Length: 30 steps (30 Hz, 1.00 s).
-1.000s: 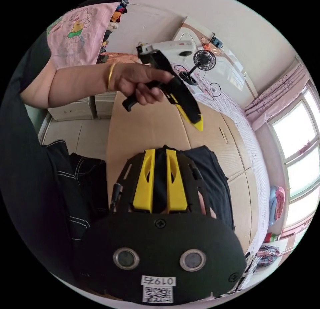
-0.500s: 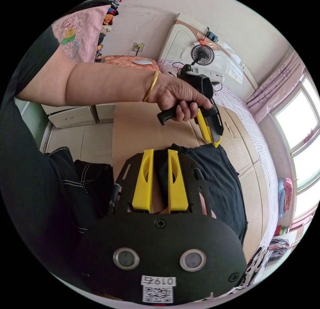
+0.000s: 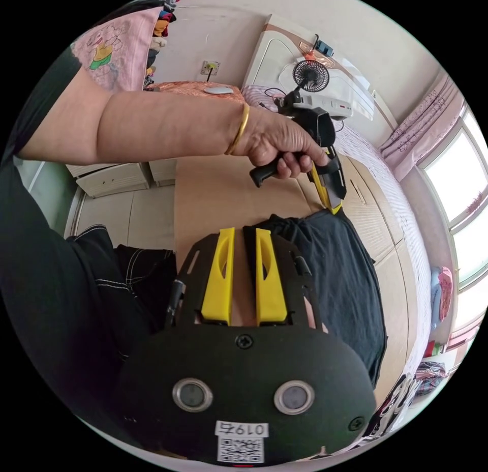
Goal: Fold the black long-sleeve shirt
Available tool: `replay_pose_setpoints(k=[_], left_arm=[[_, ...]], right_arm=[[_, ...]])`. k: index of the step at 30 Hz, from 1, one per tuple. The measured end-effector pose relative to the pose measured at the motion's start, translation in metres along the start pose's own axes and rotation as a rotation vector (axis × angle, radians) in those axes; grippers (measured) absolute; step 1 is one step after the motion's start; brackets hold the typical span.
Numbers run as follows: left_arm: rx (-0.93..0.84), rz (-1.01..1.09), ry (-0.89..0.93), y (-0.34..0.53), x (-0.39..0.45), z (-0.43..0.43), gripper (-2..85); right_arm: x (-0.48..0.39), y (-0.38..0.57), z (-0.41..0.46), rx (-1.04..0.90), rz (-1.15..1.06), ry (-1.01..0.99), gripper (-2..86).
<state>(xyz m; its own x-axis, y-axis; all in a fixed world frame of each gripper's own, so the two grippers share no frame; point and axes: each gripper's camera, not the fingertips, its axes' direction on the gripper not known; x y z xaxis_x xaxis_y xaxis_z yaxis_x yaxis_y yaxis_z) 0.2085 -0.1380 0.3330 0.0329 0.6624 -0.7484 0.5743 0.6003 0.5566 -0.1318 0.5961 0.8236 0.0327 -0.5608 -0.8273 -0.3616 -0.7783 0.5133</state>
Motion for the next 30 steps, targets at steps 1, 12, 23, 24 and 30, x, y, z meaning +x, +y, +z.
replay_pose_setpoints(k=[1,12,23,24,30], left_arm=[[0.001,-0.002,-0.008,-0.001,0.003,0.005,1.1],[-0.017,0.051,-0.112,-0.021,0.062,0.050,1.2],[0.152,0.013,-0.313,-0.020,0.111,0.047,1.0],[0.170,0.035,-0.372,-0.018,0.122,0.047,1.0],[0.217,0.428,-0.272,-0.022,0.262,0.091,1.1]], right_arm=[[-0.005,0.004,0.001,0.000,0.000,0.002,7.1],[-0.045,0.059,0.010,0.000,0.029,-0.008,8.2],[-0.059,0.218,-0.029,0.089,0.175,-0.122,9.5],[-0.055,0.234,-0.031,0.097,0.213,-0.133,9.4],[-0.020,0.434,-0.061,0.215,0.619,-0.208,6.1]])
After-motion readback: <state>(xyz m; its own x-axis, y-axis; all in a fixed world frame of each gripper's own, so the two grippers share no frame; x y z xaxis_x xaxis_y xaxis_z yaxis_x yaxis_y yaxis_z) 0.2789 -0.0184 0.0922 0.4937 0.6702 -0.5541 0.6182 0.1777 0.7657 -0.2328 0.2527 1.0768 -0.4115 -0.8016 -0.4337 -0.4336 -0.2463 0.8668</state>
